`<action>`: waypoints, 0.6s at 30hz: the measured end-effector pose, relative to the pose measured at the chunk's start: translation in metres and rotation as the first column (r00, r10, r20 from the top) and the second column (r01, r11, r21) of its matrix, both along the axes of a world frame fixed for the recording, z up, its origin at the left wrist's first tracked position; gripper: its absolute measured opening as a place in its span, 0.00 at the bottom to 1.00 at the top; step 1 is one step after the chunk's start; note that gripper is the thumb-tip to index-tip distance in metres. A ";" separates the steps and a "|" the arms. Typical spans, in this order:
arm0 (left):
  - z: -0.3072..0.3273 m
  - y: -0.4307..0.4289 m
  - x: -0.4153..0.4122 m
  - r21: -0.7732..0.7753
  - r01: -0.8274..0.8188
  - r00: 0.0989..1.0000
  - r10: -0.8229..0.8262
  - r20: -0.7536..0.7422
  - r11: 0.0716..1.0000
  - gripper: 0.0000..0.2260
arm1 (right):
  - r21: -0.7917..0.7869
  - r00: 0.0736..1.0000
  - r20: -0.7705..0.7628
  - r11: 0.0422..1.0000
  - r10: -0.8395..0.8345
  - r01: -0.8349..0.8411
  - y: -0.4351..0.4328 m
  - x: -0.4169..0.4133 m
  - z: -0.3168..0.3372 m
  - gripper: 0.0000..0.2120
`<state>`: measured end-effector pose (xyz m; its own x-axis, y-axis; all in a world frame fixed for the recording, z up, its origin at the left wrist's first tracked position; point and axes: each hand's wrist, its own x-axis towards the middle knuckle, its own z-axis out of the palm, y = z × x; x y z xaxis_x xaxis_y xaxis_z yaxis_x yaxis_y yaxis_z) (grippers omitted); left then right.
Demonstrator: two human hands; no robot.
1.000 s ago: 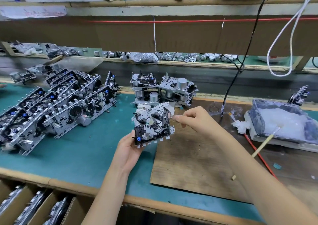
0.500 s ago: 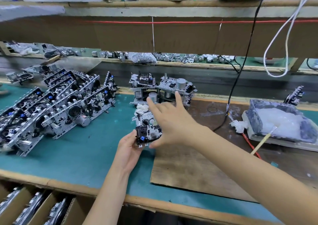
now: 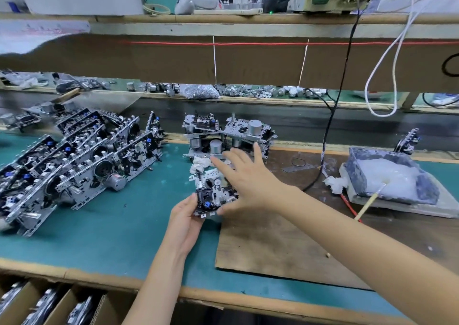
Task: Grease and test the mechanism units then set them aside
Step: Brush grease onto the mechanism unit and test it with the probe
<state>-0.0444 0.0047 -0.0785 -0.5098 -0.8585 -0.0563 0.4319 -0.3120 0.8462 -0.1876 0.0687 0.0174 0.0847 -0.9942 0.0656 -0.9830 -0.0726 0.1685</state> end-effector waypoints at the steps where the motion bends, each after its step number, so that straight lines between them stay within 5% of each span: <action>1: 0.000 0.000 0.001 0.005 -0.012 1.000 0.012 -0.008 1.000 0.14 | -0.053 0.996 0.083 0.998 -0.015 0.019 0.005 -0.004 0.004 0.44; 5: -0.002 -0.002 0.002 0.032 -0.025 0.999 0.026 -0.025 0.999 0.18 | -0.234 0.914 0.380 0.942 -0.140 0.242 0.034 -0.032 0.022 0.22; 11: -0.007 -0.004 0.001 0.017 0.006 1.000 -0.006 -0.013 1.000 0.19 | 0.114 0.780 0.110 0.788 -0.616 0.606 0.092 -0.076 0.015 0.17; 15: -0.008 -0.006 0.001 0.001 0.019 1.000 -0.019 -0.008 1.000 0.23 | 0.321 0.681 -0.009 0.643 -0.732 0.695 0.127 -0.095 0.002 0.21; 18: -0.010 -0.007 0.001 -0.007 0.023 1.000 -0.023 -0.007 1.000 0.23 | 0.422 0.661 0.058 0.618 -0.748 0.663 0.142 -0.103 -0.006 0.18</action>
<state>-0.0436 -0.0024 -0.0881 -0.5295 -0.8470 -0.0467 0.4309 -0.3160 0.8453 -0.2905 0.2106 0.0114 -0.6263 -0.6938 -0.3555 -0.7570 0.6501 0.0649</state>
